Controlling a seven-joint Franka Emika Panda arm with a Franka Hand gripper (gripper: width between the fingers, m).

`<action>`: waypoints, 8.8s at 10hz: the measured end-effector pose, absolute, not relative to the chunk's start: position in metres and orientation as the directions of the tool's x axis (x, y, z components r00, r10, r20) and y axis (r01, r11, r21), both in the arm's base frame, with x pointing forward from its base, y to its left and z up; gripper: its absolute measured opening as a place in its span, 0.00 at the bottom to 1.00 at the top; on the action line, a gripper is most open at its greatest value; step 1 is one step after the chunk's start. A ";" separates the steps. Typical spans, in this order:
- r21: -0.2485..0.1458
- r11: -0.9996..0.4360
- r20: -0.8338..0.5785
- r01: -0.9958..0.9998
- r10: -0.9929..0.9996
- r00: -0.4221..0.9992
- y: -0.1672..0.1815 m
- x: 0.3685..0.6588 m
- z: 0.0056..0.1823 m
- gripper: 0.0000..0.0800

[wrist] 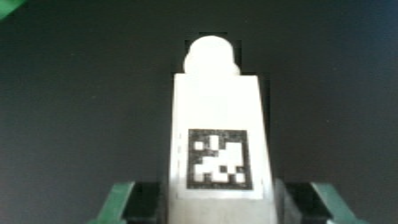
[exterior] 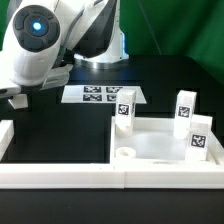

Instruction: Assemble square table

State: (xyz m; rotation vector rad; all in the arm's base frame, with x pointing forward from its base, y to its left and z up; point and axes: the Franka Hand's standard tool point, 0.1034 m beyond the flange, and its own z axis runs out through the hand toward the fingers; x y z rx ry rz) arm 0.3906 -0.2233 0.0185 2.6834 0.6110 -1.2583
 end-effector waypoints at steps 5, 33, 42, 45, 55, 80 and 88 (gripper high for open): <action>-0.072 -0.915 -0.770 0.397 0.304 0.561 -0.215 0.393 0.025 0.36; 0.026 -0.994 0.393 0.104 0.106 0.913 0.031 0.652 0.193 0.36; 0.037 -0.997 0.483 0.071 0.080 0.872 -0.041 0.653 0.171 0.36; 0.036 -0.996 0.470 0.088 0.094 0.878 -0.020 0.652 0.140 0.36; 0.044 -0.998 0.505 0.035 0.053 0.861 -0.032 0.659 0.137 0.36; 0.020 -0.999 0.542 -0.048 -0.029 0.840 -0.002 0.650 0.101 0.36; 0.026 -0.998 0.531 -0.065 -0.042 0.847 -0.015 0.642 0.094 0.36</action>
Offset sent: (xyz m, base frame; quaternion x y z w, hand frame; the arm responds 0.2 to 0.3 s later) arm 0.0000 0.0000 0.0000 0.0000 0.0000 0.0000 1.0000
